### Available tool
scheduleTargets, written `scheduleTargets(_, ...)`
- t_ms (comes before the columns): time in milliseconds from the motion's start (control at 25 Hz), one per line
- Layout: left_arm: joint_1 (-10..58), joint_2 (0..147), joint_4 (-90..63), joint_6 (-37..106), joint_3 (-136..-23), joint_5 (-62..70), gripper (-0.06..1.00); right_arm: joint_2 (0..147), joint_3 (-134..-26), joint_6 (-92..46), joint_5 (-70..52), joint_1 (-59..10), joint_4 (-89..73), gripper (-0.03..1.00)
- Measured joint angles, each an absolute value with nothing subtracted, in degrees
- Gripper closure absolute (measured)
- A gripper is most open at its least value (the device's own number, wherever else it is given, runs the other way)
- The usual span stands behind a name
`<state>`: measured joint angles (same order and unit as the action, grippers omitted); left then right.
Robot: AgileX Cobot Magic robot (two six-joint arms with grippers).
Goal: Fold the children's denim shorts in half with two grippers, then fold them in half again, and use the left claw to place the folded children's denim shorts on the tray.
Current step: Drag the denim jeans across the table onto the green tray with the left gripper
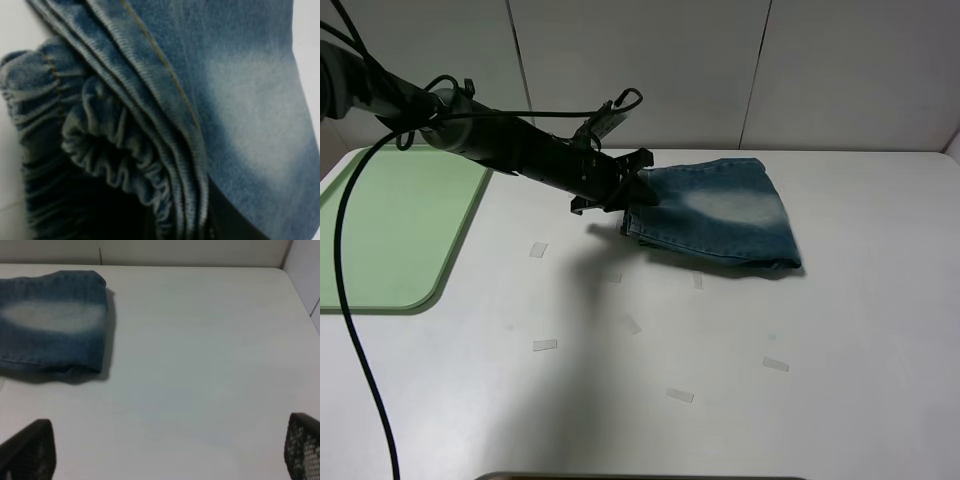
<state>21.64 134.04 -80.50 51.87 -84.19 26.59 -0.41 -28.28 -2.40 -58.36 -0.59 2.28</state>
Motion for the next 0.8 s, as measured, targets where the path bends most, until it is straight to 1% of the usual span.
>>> scheduleTargets(160, 20.47, 132.33, -70.98, 49.41, -84.36, 27.18, 0.8, -0.41, -28.28, -2.4, -58.36, -0.59, 2.28, 0.27)
scheduleTargets(560, 15.43, 126.24, -31.16, 31.99, -87.21, 31.01, 0.8, -0.41, -28.28, -2.4, -58.36, -0.59, 2.28, 0.27)
scheduleTargets(600, 15.43, 126.24, -31.16, 31.99, -87.21, 31.01, 0.8, -0.41, -28.28, -2.4, -58.36, -0.59, 2.28, 0.27)
scheduleTargets(800, 14.23, 123.77, -15.09, 25.8, -88.17, 34.97, 0.8, -0.41, -28.28, -2.4, -58.36, -0.59, 2.28, 0.27)
